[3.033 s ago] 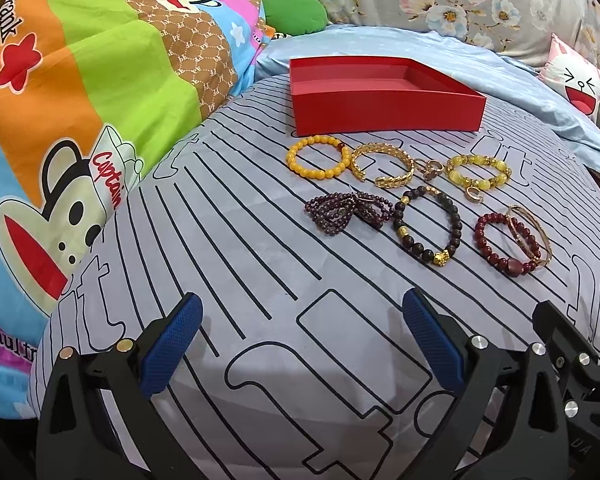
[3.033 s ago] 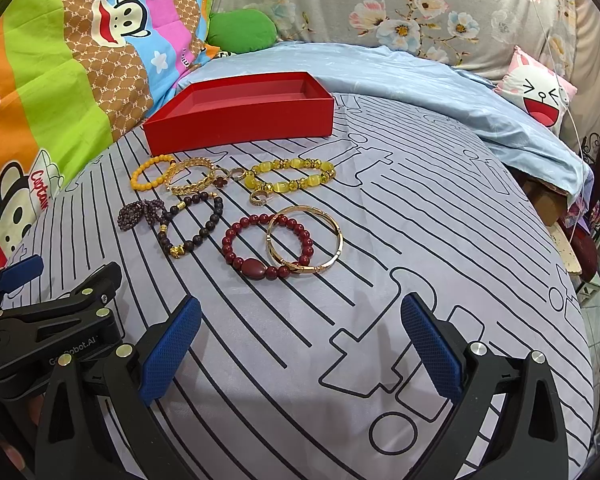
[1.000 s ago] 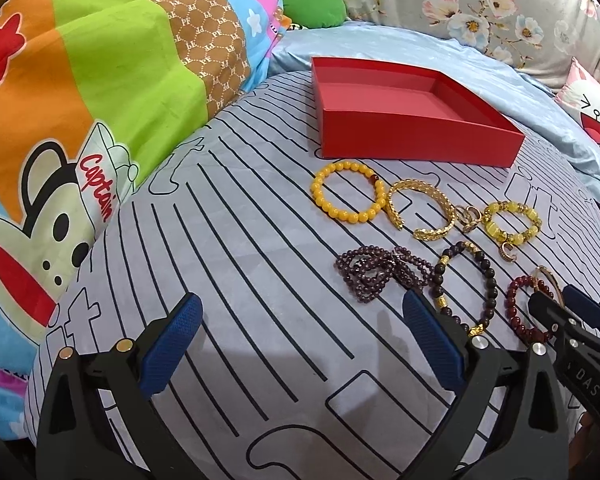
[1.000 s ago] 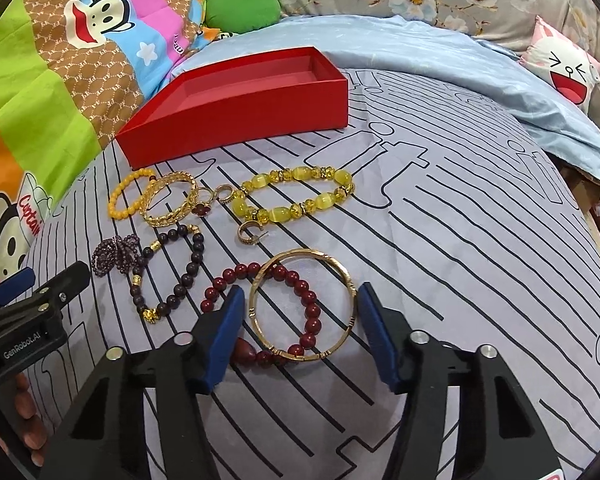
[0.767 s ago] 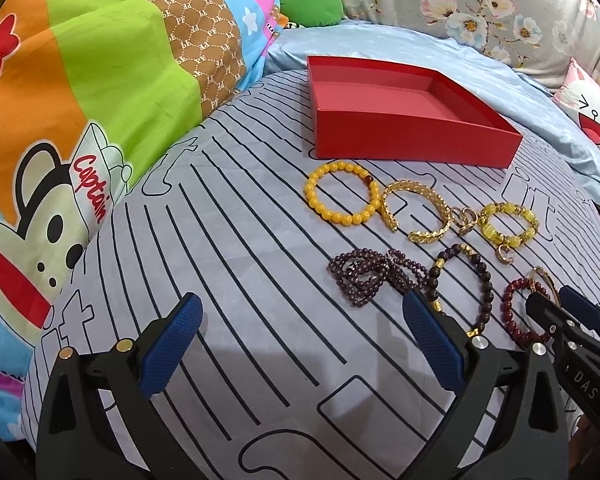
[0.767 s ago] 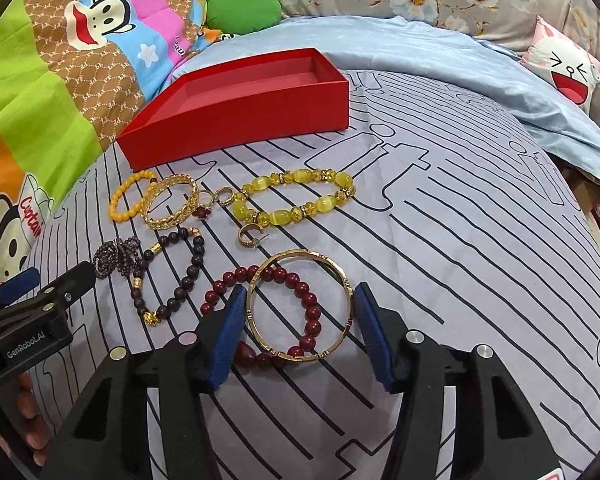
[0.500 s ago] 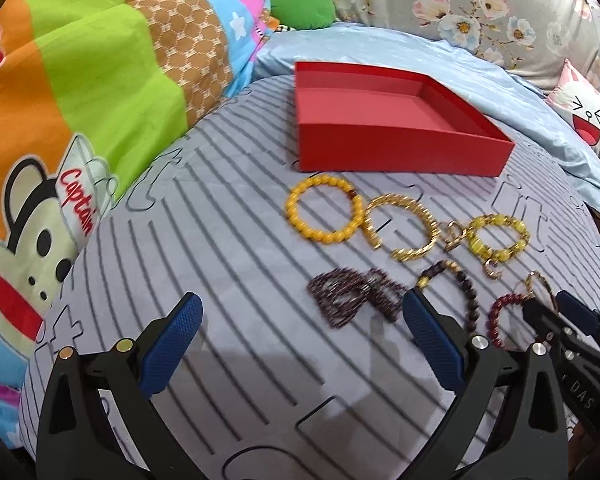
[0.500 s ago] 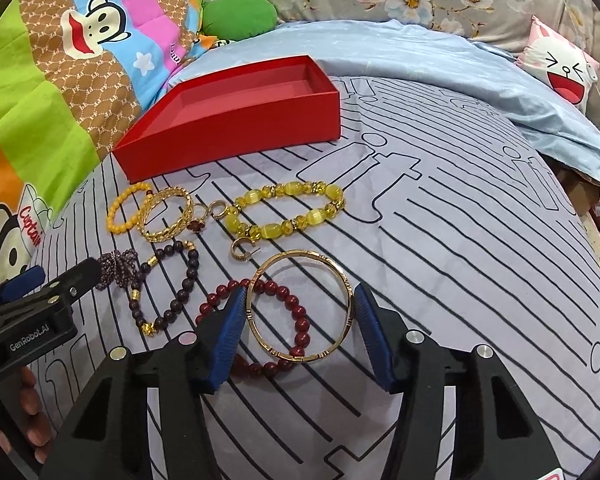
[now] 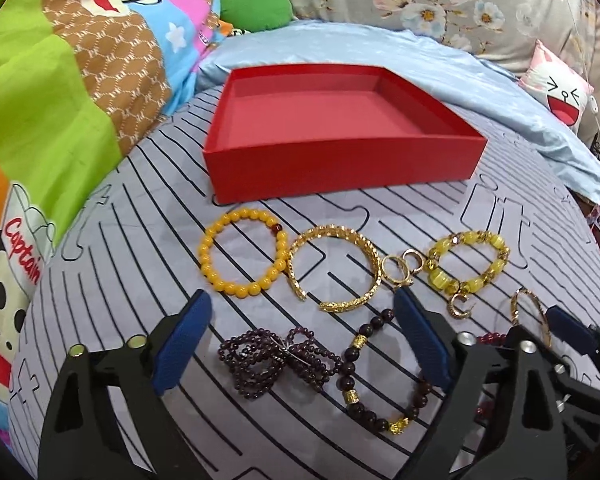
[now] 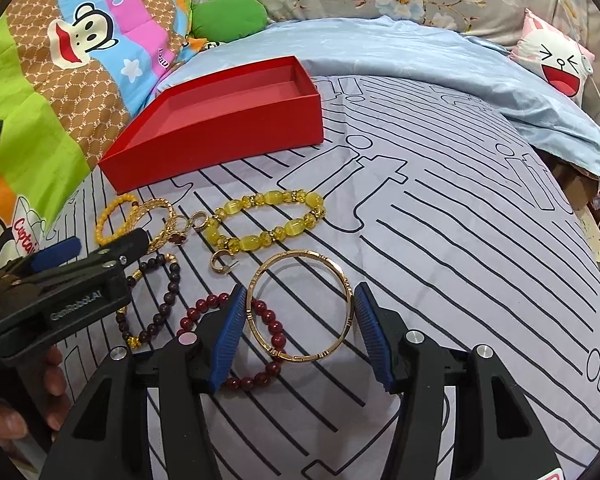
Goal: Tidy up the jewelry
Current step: 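Grasp the twisted gold bangle with the left tool while the right tool holds the thin bangle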
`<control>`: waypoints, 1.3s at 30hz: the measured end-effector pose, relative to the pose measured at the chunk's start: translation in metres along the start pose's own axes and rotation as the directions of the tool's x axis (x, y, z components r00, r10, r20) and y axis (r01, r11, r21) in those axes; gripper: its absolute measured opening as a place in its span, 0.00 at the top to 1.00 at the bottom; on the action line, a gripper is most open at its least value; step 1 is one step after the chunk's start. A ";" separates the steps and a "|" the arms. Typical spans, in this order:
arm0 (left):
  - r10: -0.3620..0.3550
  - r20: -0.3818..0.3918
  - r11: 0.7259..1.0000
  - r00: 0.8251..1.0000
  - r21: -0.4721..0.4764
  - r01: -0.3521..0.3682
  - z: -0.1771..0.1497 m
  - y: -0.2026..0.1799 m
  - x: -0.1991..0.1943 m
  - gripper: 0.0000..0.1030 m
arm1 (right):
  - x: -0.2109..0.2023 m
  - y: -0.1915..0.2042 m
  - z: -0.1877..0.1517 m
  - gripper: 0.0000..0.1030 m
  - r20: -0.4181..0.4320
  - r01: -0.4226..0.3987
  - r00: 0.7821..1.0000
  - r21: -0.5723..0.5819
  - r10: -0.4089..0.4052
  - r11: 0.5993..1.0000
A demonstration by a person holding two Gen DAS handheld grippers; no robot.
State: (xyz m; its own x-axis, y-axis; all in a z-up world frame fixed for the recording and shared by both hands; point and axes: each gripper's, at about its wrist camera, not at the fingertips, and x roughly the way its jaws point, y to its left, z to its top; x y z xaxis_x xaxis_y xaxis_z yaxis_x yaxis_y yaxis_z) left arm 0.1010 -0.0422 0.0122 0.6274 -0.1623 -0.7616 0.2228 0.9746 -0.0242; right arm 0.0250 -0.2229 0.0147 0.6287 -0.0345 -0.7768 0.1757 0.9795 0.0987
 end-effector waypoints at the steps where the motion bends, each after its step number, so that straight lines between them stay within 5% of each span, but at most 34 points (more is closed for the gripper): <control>1: 0.001 -0.005 1.000 1.000 0.002 -0.001 -0.001 0.000 0.002 0.21 | 0.001 -0.001 0.000 0.48 -0.002 -0.001 1.000 0.003 0.001 1.000; 14: -0.007 -0.036 1.000 0.999 0.028 0.008 0.007 -0.013 0.022 0.27 | 0.008 -0.002 0.005 0.48 -0.012 -0.011 1.000 0.009 0.011 1.000; 20: -0.026 -0.028 0.999 0.999 0.027 0.026 0.011 -0.014 0.023 0.48 | 0.008 -0.002 0.005 0.48 -0.012 -0.013 1.000 0.008 0.013 1.000; 39: -0.058 0.004 0.997 0.998 -0.042 0.058 0.012 0.012 -0.027 0.48 | -0.023 0.014 0.016 0.48 0.049 -0.049 0.998 -0.030 0.050 0.998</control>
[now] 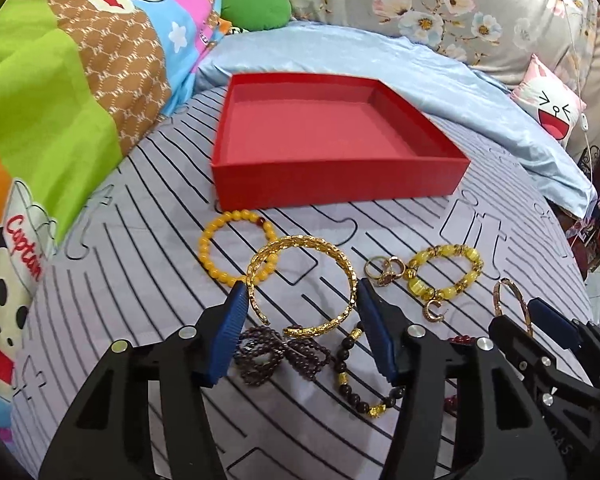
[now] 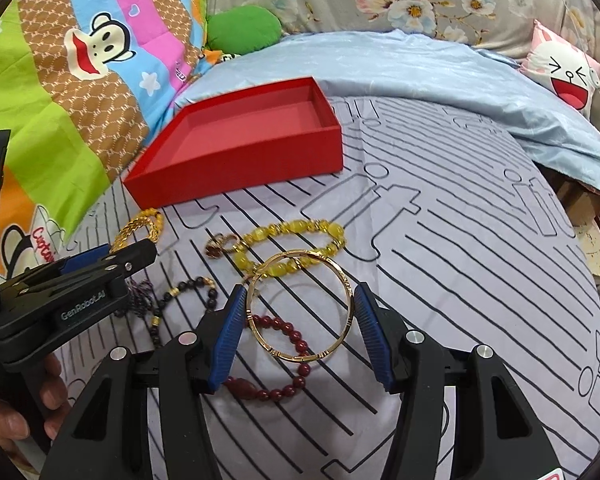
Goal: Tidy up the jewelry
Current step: 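Grasp the twisted gold bangle with the left tool while the right tool holds the thin bangle, then carry both gold bangles into the red tray and open both tools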
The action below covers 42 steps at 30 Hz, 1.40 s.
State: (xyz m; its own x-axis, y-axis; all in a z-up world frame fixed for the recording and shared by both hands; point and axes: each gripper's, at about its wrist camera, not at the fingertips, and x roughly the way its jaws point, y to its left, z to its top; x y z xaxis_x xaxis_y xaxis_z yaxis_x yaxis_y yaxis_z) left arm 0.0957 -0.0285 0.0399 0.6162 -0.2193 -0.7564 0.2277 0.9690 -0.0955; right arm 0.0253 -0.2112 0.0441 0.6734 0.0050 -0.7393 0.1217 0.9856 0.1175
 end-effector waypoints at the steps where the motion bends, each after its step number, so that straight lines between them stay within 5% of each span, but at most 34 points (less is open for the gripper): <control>1: 0.004 0.006 1.000 1.000 0.001 -0.004 0.002 0.001 -0.003 0.48 | -0.002 0.002 0.003 0.48 0.005 -0.004 1.000 -0.005 0.004 1.000; 13: -0.012 0.095 1.000 0.995 0.011 0.011 0.070 0.003 -0.010 0.48 | 0.012 0.022 0.090 0.48 0.075 -0.069 0.995 -0.059 0.073 0.996; 26: 0.008 0.087 0.999 0.996 0.032 -0.011 0.179 0.014 0.082 0.48 | 0.111 0.037 0.213 0.48 0.047 -0.091 0.994 -0.109 0.097 0.990; 36: 0.031 0.026 0.999 0.999 0.034 -0.032 0.203 0.020 0.147 0.48 | 0.181 0.034 0.230 0.48 -0.053 -0.091 0.995 -0.087 0.086 0.992; 42: 0.042 0.053 0.997 0.998 0.068 -0.046 0.212 0.018 0.157 0.48 | 0.192 0.032 0.235 0.48 -0.056 -0.080 0.996 -0.079 0.076 0.994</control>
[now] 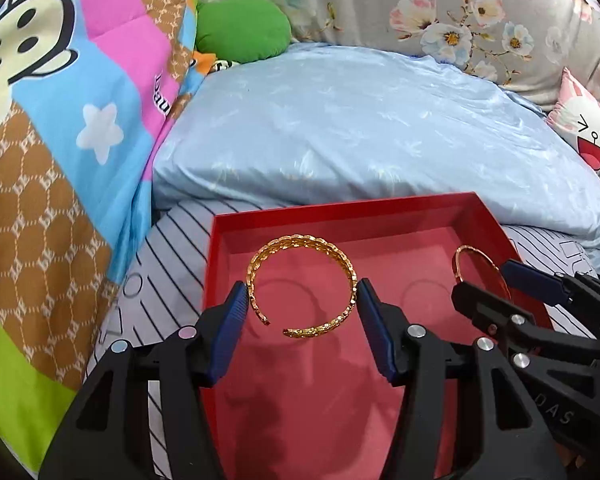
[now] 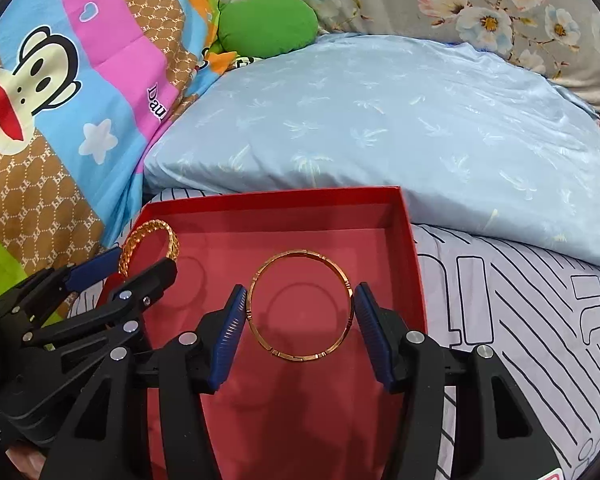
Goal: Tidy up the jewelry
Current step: 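Carry both gold bangles into the red tray and open both tools, then lift both tools out of the tray and move back over the bracelets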
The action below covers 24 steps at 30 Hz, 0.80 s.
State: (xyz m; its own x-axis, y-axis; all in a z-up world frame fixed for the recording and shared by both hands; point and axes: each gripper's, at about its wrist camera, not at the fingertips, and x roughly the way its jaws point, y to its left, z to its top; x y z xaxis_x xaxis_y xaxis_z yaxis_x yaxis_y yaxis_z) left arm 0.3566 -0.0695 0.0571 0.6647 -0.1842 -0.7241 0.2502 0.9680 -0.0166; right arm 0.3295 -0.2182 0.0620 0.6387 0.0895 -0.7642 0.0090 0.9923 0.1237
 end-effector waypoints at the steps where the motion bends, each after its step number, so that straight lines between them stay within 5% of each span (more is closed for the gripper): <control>1: -0.001 0.000 1.000 1.000 0.002 0.001 0.002 0.000 0.002 0.48 | 0.001 -0.001 0.001 0.48 -0.002 -0.001 1.000 0.004 0.001 1.000; 10: -0.002 -0.039 1.000 0.999 0.016 0.002 0.011 -0.002 0.017 0.48 | 0.014 -0.004 0.004 0.47 -0.023 0.027 0.999 0.003 -0.027 1.000; 24: 0.041 -0.009 0.999 0.999 -0.030 -0.041 0.011 0.004 0.007 0.32 | -0.008 0.000 0.000 0.43 0.032 0.063 0.998 -0.032 -0.062 0.997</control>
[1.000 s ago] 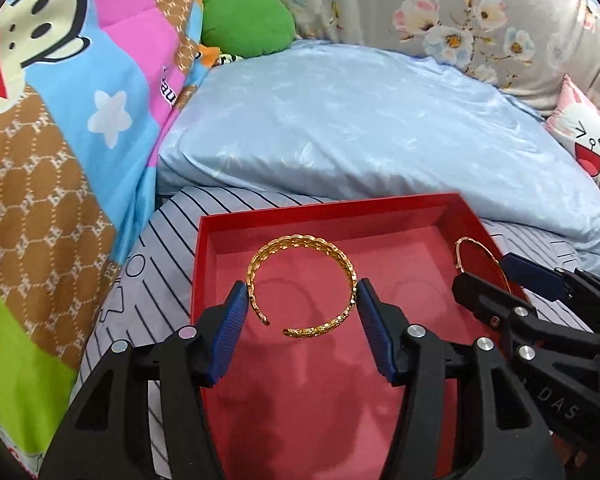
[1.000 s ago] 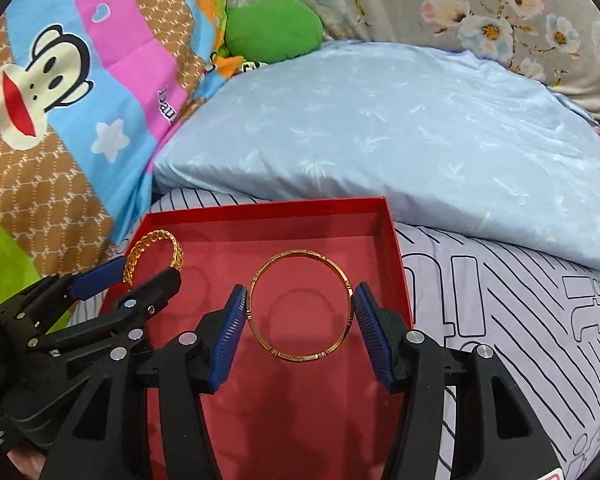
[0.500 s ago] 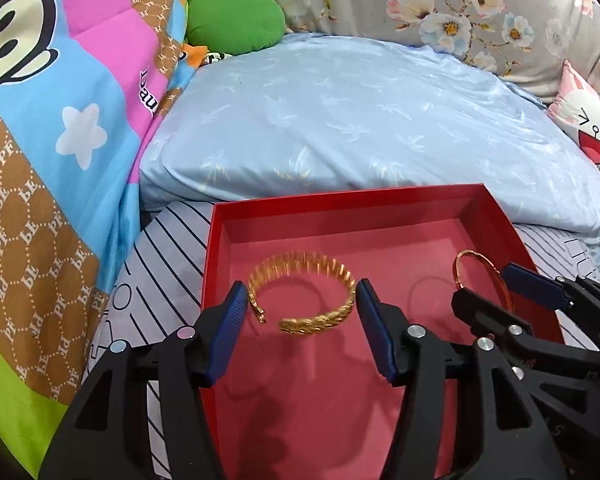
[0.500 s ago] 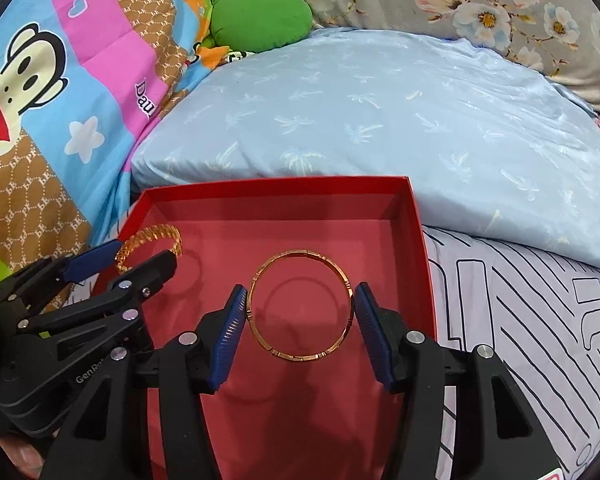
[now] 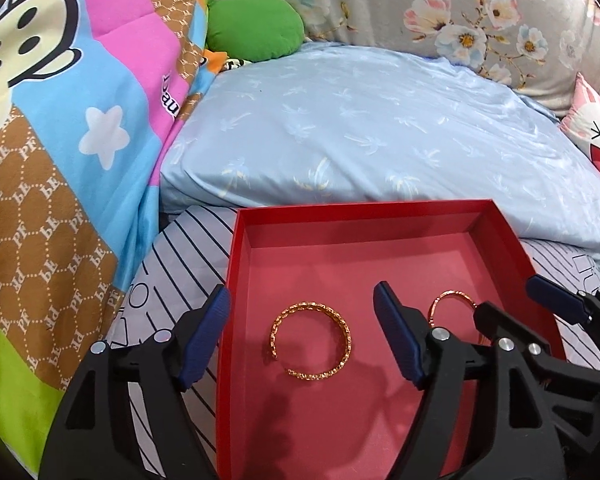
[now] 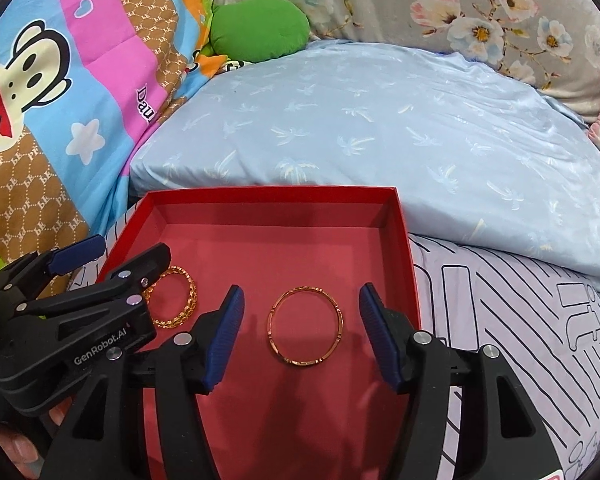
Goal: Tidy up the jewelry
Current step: 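Lift both tools out of the tray and move back over the bracelets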
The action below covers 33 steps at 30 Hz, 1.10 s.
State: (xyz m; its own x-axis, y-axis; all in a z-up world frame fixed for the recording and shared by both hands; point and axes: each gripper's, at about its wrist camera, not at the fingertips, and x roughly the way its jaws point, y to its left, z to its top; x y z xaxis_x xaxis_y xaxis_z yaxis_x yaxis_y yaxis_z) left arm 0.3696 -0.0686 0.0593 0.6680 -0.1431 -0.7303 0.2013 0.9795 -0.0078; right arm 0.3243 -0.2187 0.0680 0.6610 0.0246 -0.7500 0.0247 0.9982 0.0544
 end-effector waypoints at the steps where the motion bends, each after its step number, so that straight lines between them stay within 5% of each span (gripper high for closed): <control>1: 0.001 0.001 1.000 1.000 0.000 -0.001 -0.001 0.000 -0.002 0.32 | -0.004 0.000 -0.001 0.42 0.007 0.003 1.000 -0.005 -0.003 1.000; 17: -0.013 0.062 1.000 0.998 0.009 0.012 -0.042 -0.001 -0.092 0.29 | -0.098 0.006 -0.057 0.37 0.084 0.010 0.996 -0.033 -0.007 0.999; 33: 0.023 0.003 0.999 1.000 -0.024 -0.023 -0.162 0.023 -0.164 0.28 | -0.166 0.003 -0.186 0.36 0.009 0.030 1.000 0.016 -0.030 0.999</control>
State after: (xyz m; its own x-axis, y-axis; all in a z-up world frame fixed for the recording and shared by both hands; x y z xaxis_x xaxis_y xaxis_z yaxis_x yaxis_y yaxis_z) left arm 0.1489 0.0005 0.0680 0.6748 -0.1210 -0.7280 0.1683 0.9857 -0.0078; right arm 0.0752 -0.2093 0.0706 0.6671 -0.0057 -0.7450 0.0565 0.9975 0.0430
